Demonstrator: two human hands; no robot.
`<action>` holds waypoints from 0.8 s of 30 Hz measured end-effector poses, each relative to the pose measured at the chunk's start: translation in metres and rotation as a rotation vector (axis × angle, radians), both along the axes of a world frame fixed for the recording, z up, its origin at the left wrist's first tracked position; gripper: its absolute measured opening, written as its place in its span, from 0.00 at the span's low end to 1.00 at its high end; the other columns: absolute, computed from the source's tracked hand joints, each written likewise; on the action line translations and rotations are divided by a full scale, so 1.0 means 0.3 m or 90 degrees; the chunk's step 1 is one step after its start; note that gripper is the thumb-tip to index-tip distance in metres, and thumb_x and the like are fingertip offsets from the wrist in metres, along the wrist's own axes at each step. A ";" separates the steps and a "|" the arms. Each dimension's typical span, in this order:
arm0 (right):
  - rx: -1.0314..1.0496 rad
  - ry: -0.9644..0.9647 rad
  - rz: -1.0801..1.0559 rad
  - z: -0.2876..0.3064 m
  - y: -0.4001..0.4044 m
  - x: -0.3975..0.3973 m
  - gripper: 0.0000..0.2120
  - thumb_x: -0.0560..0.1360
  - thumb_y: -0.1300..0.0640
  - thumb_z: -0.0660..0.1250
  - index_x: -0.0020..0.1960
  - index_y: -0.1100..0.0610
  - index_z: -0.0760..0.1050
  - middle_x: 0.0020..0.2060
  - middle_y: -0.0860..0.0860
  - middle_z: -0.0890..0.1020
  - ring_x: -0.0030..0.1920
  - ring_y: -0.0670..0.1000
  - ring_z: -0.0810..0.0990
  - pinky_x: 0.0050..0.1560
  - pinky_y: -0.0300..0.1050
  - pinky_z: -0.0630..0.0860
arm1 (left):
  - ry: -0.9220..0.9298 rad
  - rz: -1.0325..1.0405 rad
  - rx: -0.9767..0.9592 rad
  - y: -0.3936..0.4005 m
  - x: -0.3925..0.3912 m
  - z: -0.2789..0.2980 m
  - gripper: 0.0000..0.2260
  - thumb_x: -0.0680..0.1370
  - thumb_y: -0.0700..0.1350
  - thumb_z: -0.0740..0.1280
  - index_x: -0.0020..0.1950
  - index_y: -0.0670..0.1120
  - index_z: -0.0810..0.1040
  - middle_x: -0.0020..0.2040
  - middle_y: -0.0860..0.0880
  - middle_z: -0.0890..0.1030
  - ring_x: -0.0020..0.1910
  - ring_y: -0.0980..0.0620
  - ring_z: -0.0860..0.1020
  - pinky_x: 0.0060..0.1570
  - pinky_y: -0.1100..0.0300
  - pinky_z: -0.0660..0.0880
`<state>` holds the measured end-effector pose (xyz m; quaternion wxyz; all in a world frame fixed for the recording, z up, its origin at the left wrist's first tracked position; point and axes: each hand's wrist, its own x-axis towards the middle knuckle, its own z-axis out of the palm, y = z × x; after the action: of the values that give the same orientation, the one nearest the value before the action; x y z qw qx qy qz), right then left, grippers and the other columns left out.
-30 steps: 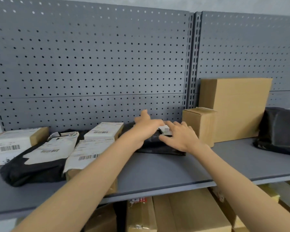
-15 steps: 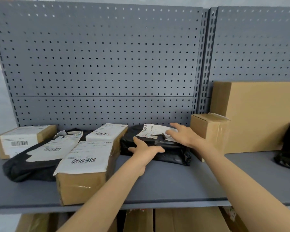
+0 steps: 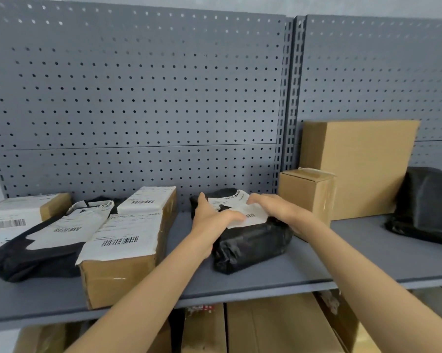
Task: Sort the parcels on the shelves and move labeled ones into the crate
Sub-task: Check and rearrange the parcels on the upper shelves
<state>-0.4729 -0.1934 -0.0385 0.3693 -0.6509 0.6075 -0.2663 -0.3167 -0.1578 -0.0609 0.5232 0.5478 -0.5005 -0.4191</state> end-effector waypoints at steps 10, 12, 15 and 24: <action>-0.107 -0.308 0.047 0.017 0.173 -0.045 0.35 0.63 0.68 0.69 0.68 0.53 0.67 0.59 0.50 0.77 0.59 0.49 0.75 0.64 0.47 0.71 | -0.064 -0.082 -0.123 0.020 0.017 0.077 0.47 0.64 0.30 0.72 0.76 0.53 0.52 0.75 0.49 0.59 0.72 0.49 0.61 0.65 0.55 0.63; -0.154 -0.348 0.051 0.026 0.189 -0.036 0.36 0.64 0.73 0.68 0.68 0.52 0.67 0.62 0.49 0.75 0.61 0.48 0.74 0.63 0.45 0.72 | -0.064 -0.094 -0.160 0.024 0.031 0.097 0.48 0.63 0.30 0.72 0.76 0.55 0.53 0.75 0.50 0.59 0.71 0.49 0.63 0.63 0.55 0.67; -0.175 -0.363 0.066 0.026 0.193 -0.007 0.39 0.65 0.77 0.66 0.71 0.52 0.64 0.65 0.49 0.73 0.65 0.51 0.72 0.67 0.50 0.69 | -0.078 -0.082 -0.194 0.025 0.047 0.121 0.48 0.64 0.29 0.71 0.76 0.54 0.52 0.74 0.50 0.59 0.71 0.51 0.63 0.55 0.61 0.66; -0.126 -0.389 0.062 -0.041 0.157 0.078 0.39 0.63 0.76 0.66 0.67 0.47 0.66 0.60 0.42 0.75 0.63 0.48 0.73 0.57 0.41 0.73 | -0.094 -0.091 -0.118 0.003 0.126 0.103 0.45 0.65 0.29 0.69 0.76 0.53 0.52 0.74 0.49 0.61 0.69 0.49 0.64 0.58 0.58 0.67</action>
<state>-0.4494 -0.1462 -0.0507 0.4819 -0.6015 0.4079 -0.4895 -0.2790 -0.1569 -0.0300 0.5021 0.4897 -0.6120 -0.3654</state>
